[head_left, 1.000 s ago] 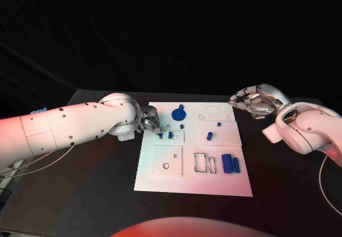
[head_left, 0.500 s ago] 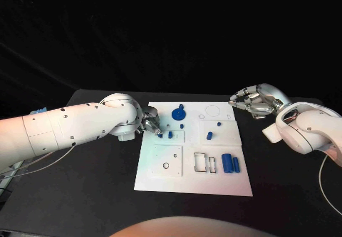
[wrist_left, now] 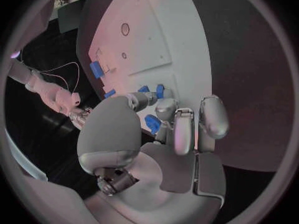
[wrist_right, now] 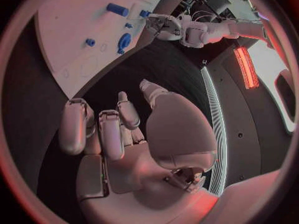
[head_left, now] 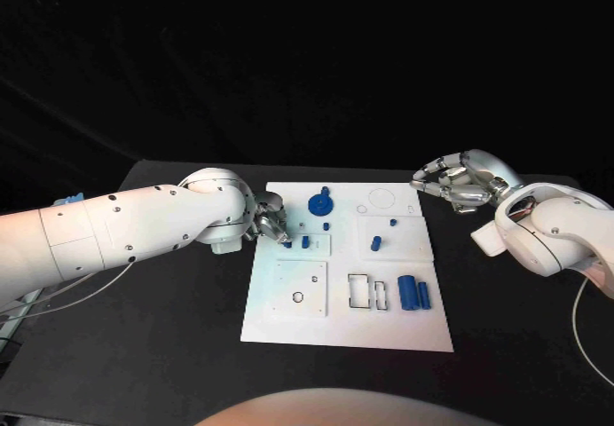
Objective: Assemble the parts on the task board
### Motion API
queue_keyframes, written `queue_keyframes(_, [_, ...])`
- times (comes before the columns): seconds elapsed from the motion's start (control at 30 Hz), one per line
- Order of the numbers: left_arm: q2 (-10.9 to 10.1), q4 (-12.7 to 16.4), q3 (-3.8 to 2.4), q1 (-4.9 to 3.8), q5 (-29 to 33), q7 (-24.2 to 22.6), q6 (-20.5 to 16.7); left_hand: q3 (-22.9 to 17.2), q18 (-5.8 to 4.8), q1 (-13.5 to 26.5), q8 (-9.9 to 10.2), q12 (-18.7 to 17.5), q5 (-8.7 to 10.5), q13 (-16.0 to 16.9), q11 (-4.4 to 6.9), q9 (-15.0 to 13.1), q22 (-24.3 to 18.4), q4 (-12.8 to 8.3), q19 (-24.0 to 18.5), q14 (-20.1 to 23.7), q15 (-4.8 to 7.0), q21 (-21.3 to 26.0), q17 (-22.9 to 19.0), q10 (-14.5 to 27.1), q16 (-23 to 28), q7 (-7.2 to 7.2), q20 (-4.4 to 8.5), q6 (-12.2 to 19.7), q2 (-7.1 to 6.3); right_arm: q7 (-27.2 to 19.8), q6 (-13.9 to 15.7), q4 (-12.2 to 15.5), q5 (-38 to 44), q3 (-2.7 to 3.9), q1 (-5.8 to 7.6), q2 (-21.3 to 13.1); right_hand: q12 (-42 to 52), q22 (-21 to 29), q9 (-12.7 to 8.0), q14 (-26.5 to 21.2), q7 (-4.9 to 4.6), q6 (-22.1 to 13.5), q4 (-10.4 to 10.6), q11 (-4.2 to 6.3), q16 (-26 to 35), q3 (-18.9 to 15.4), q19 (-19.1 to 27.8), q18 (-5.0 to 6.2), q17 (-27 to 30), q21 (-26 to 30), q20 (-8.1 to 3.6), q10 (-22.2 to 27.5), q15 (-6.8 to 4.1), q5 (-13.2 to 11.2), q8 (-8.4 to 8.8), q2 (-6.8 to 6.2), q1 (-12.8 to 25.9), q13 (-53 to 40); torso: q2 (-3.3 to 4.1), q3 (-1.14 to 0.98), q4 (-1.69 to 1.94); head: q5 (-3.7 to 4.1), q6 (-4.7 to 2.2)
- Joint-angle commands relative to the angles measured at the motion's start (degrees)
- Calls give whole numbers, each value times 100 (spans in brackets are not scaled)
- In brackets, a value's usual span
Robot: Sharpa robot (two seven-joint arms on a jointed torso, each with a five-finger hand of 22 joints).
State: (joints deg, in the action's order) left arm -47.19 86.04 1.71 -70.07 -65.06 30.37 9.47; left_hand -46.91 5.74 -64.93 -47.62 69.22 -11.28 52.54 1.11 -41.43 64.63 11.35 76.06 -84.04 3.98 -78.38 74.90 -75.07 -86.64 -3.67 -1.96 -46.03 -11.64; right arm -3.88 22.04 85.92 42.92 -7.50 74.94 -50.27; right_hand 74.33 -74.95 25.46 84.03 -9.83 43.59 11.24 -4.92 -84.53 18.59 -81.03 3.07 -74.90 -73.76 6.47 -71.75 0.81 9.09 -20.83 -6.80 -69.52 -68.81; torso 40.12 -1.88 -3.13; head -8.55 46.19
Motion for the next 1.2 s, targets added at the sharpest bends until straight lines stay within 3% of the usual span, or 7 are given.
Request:
queue_keyframes(0.03, [0, 27, 3, 8, -31, -17, 140, -967, -54, -6, -22, -33, -19, -5, 0, -8, 5, -963, 30, -434, 46, -26, 863, -22, -34, 32, 0, -40, 54, -27, 8, 1, 5, 2, -3, -3, -26, -329, 8, 331, 5, -46, 18, -2, 37, 0, 29, 107, -447, 20, 0, 32, -28, 29, -18, 39, 12, 5, 1, 2, 1, 2, 2])
queue_keyframes(1.2, [132, -100, 7, 7, 16, 39, 411, -909, -62, 165, -110, -9, -48, 32, 33, -64, 45, -891, 43, -449, 60, -41, 917, -95, -62, 83, 6, -143, 79, -27, 4, 4, 5, 2, -3, 5, -26, -329, 8, 331, 5, -46, 18, -2, 37, 0, 29, 107, -447, 20, 0, 32, -28, 29, -18, 39, 12, 5, 0, 2, 3, 21, 53])
